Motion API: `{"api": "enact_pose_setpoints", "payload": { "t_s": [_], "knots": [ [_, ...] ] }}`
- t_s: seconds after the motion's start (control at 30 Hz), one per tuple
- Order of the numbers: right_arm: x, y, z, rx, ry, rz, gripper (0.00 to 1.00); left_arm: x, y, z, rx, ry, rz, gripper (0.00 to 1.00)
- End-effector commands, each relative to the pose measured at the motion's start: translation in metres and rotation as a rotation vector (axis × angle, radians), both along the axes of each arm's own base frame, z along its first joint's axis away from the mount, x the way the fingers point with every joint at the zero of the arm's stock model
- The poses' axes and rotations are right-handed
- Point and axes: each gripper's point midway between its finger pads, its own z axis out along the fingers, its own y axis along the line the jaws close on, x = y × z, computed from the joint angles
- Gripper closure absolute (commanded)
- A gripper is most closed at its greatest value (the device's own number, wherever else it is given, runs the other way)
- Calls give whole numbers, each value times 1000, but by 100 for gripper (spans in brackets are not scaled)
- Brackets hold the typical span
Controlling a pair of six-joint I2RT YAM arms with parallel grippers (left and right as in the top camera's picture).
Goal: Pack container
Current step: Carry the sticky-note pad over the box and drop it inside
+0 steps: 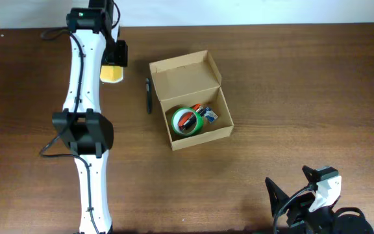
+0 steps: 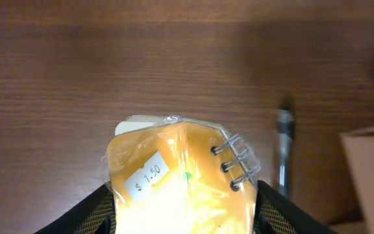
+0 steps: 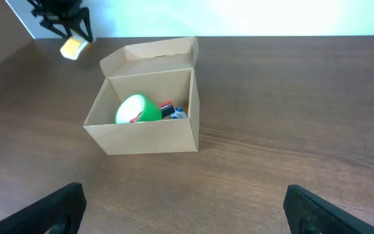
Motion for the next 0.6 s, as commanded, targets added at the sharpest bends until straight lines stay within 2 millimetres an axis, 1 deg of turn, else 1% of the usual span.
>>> {"api": "enact_pose_setpoints", "payload": {
  "t_s": [0.0,0.07,0.27,0.4,0.57],
  "knots": [
    [1,-3,2,2,-11,-14,1,3,-22,17,-47,-45,-35,92],
    [1,-3,2,2,-11,-14,1,3,-32,25,-59,-62,-53,92],
    [1,-3,2,2,-11,-14,1,-5,-80,48,-108,-108,-150,89],
    [1,-3,2,2,-11,-14,1,-15,-113,54,-112,-111,-215,88],
    [1,-3,2,2,-11,-14,1,-29,-148,55,-109,-96,-295,88]
  ]
}}
